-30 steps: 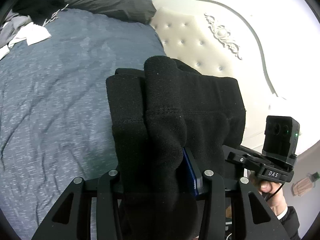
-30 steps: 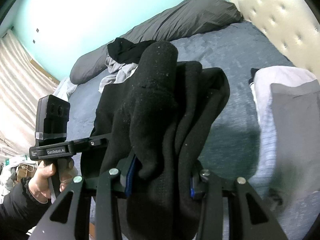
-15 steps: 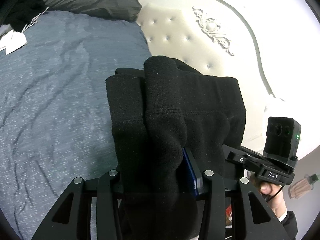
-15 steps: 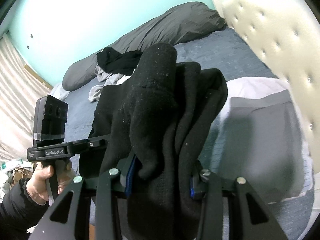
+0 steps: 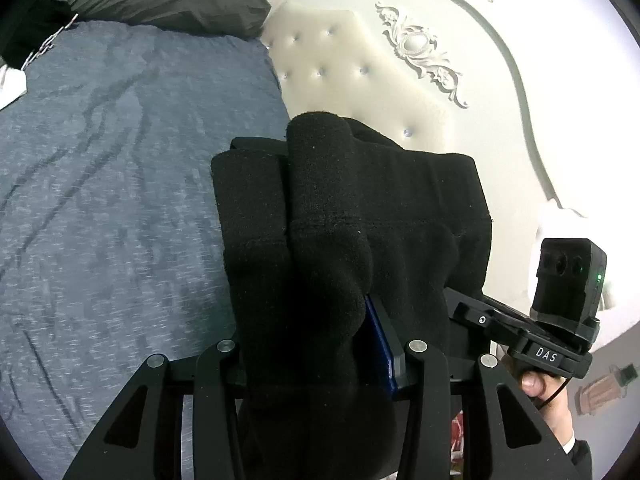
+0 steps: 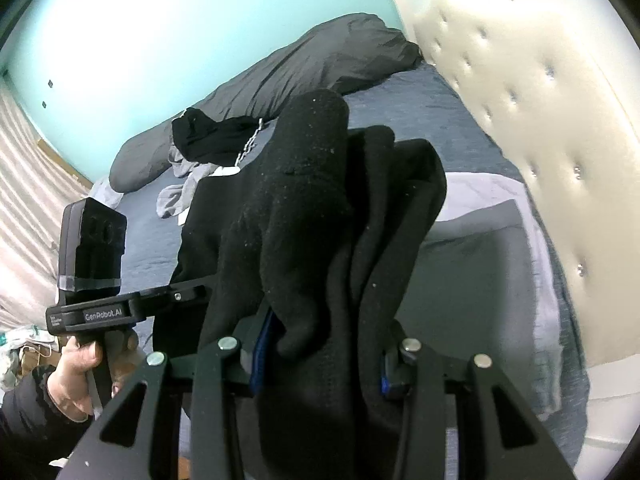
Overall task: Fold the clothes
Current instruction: 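Carry the garment with both grippers onto the folded clothes stack by the headboard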
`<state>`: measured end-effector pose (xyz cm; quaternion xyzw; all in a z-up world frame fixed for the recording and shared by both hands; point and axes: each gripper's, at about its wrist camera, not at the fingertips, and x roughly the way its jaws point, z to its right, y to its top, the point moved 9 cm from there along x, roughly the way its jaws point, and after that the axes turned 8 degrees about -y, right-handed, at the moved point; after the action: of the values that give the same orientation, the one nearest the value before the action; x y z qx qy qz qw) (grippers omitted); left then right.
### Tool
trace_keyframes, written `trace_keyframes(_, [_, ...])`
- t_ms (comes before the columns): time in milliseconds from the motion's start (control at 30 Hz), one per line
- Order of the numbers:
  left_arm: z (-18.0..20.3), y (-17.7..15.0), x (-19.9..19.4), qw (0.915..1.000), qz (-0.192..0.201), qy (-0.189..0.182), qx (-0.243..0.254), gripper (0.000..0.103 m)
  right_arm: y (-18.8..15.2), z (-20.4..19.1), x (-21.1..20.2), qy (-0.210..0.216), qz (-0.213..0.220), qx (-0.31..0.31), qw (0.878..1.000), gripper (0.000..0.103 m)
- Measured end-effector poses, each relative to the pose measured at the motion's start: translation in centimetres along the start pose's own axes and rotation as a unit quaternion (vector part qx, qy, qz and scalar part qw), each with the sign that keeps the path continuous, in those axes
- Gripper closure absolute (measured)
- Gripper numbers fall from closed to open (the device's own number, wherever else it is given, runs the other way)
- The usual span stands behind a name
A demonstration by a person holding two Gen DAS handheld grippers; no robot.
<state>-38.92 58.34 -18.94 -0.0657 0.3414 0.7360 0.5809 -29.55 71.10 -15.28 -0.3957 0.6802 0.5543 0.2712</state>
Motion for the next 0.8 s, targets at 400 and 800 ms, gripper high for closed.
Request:
trace_keyframes(400, [1.9, -0.8, 5.6, 1.0000, -0.002, 0.000, -0.007, 0.057, 0.7, 6.5, 0.0, -0.011, -0.002, -0.010, 1.000, 0.063])
trace_keyframes(800, [2.3, -1.9, 8.0, 0.9996, 0.002, 0.006, -0.027, 0.057, 0.6, 9.2, 0.9, -0.018, -0.021, -0.036, 0.999, 0.063])
